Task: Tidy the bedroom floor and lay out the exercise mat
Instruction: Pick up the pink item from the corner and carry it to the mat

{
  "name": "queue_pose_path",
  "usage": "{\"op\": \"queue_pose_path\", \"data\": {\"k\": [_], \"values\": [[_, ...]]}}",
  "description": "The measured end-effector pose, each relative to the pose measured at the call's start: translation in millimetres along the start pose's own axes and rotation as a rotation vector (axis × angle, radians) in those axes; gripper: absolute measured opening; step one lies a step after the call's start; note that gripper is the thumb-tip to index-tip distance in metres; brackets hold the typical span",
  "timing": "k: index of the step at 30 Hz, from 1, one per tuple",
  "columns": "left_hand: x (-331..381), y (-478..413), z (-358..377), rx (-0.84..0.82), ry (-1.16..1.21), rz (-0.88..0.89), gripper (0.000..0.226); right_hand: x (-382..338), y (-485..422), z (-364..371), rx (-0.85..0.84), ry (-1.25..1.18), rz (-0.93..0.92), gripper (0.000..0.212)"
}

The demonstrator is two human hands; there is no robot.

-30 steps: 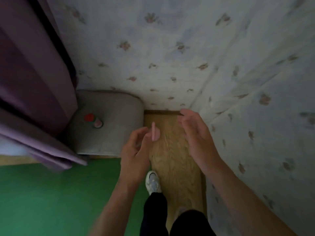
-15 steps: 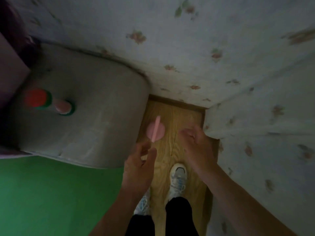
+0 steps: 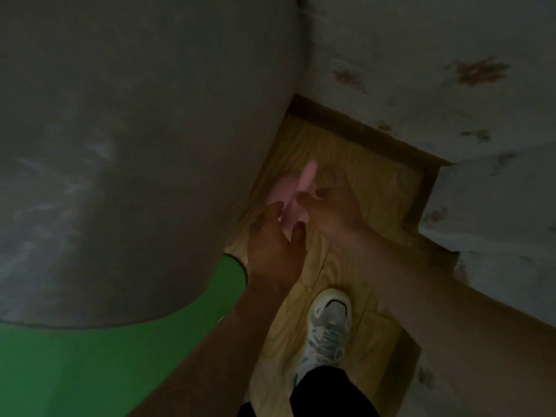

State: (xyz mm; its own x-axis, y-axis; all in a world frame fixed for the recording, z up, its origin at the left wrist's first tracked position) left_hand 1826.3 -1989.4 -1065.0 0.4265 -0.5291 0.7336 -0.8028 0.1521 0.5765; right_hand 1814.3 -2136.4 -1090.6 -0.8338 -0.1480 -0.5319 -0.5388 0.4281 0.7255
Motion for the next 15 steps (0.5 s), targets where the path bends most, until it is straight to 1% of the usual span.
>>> {"op": "queue_pose_path", "data": {"k": [3, 8, 12, 15], "values": [[-11.0, -17.1, 20.5, -0.067, -0.006, -0.018, 0.049, 0.0, -19.2, 12.6, -0.002, 0.017, -0.008, 0.064], [-27.6, -30.1, 21.9, 0.002, 0.008, -0.061, 0.033, 2.9, -32.2, 17.4, 0.027, -0.019, 0.022, 0.076], [-26.8, -24.8, 24.8, -0.007, 0.038, -0.088, 0.029, 1.1, -29.3, 13.5, 0.017, -0.002, 0.037, 0.077], [-13.7, -8.6, 21.3, 0.000, 0.123, -0.079, 0.026, -6.9, -15.5, -0.7, 0.038, -0.010, 0.055, 0.074]]}}
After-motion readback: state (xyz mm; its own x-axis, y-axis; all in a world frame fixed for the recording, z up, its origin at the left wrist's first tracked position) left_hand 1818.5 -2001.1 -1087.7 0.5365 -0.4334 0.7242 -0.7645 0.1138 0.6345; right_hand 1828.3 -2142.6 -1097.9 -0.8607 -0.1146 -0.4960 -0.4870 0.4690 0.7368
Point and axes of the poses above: each hand's wrist, its own y-axis away from the middle knuckle, its own z-axis out of the palm, x = y × z, the point moved 10 cm from there along -y, towards the middle knuckle, and after that the axes turned 10 degrees about y, right-handed, at the moved point
